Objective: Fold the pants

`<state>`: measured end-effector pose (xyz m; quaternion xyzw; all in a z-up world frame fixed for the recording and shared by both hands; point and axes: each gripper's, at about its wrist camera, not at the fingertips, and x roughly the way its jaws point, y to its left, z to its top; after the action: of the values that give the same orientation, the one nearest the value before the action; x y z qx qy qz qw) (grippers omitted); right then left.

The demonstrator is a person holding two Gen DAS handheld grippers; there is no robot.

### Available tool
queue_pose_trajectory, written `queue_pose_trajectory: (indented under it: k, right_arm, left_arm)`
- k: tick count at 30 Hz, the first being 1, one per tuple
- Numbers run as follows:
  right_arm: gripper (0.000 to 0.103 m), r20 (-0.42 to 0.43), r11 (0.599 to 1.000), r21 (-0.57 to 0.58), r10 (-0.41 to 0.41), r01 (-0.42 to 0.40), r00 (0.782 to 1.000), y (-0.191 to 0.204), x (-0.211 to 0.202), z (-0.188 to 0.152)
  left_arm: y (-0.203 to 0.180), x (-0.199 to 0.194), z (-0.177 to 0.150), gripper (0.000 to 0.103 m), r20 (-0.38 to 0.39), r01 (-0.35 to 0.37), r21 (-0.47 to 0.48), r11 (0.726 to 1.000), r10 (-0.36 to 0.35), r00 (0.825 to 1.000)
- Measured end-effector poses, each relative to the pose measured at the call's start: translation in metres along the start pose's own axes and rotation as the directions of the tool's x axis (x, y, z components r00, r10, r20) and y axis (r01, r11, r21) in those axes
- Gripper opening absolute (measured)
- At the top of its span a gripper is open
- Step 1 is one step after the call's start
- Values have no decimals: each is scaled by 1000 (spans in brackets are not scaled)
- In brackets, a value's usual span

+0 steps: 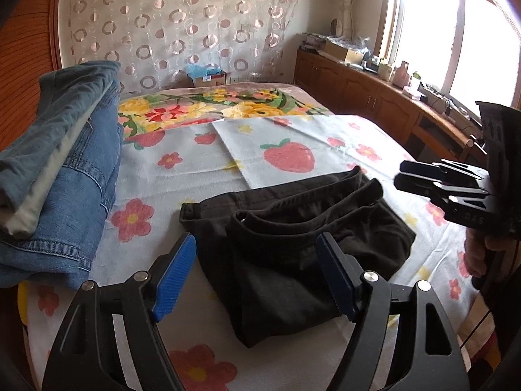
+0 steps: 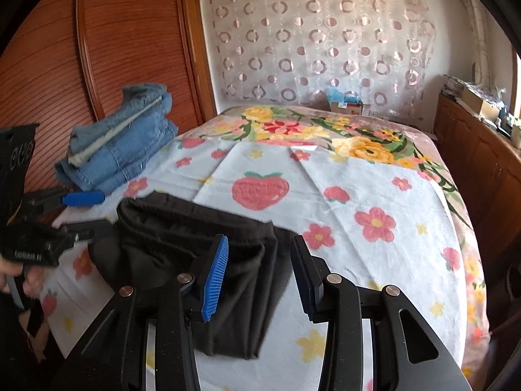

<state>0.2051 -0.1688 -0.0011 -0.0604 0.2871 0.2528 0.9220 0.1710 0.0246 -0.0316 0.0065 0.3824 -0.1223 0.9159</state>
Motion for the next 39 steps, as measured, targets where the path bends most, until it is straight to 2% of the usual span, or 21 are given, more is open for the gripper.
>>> queue_pose_trajectory:
  k: [5,10,13,15,17,18,24,31,34,38,39]
  right_arm:
    - [41,-42,999,-42,23,-25,999,-4,2,-7]
    - [41,-82,995,-90,46,-54,996,-4,18,1]
    - [28,-103,991,-105,70,-81,992,-5,30,8]
    - [9,-136,990,-101,88,-102,987,-7,39,12]
    - [1,-132,989,-89,108,-121,985,-11,42,17]
    - [0,-129,987,-86,122,-134,984,-13,41,19]
    - [0,-34,997,-48,54,-56,998,-28,38,36]
    - [0,-47,997,-34,62,-63,997,-30,40,35]
    - [9,-55,997,-40,63,-65,997,-26,38,34]
    - [31,-57,996,-46,77,-79,995,-25,32,32]
    - [33,-56,995,-51,82,-85,995,-25,30,31]
  left_arm:
    - [5,16,0,77,-32,-15,10,1000,16,999]
    - [9,29,4,77,-54,-28,18,999,29,998]
    - [12,35,7,77,-63,-28,17,999,29,998]
    - [15,37,9,77,-66,-28,14,1000,29,997]
    - [16,37,11,77,-61,-26,11,1000,27,998]
    - [17,37,12,77,-58,-24,8,1000,25,998]
    - [18,29,17,77,-29,-13,-6,1000,13,999]
    - [15,37,14,77,-56,-14,21,1000,15,998]
    - [16,45,12,77,-80,-23,26,999,25,997]
    - [17,53,13,77,-94,-37,34,999,40,995]
    - [17,55,13,77,-95,-42,38,998,45,994]
